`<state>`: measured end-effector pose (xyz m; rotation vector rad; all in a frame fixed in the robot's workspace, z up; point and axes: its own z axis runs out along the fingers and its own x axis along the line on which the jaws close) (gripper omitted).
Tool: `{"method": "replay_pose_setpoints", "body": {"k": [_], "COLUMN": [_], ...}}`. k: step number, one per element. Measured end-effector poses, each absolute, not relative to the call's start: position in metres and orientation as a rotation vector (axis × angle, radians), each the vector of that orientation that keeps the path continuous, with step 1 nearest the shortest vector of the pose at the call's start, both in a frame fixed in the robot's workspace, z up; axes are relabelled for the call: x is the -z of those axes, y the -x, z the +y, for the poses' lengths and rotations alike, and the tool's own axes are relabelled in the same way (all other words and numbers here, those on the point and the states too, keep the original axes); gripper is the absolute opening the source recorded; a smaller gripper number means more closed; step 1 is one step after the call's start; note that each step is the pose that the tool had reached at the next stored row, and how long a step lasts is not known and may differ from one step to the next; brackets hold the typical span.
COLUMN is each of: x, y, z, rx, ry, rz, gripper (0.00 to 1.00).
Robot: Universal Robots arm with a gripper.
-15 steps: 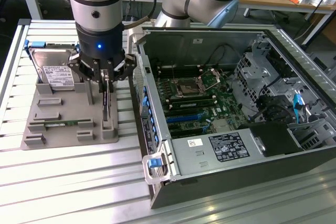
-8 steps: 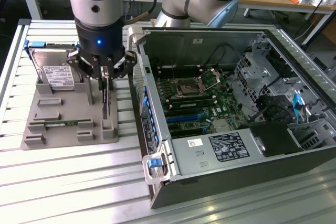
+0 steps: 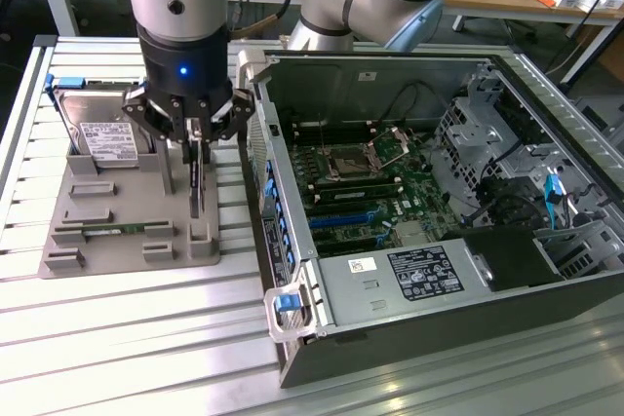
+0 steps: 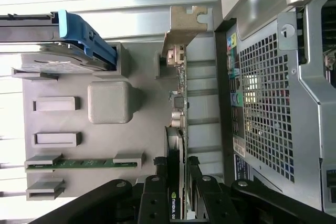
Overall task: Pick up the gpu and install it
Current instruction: 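Pick up the gpu and move the gpu toward the slot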
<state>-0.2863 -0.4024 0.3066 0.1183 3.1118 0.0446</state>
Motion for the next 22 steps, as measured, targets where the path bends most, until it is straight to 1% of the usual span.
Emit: {"method": "replay_pose_setpoints", "body": {"k": [22], "x": [-0.329], "y": [0.286], "z": [-0.402], "rx": [-0.045], "ry": [-0.118], "rz": [3.112], "gripper": [0.26]}}
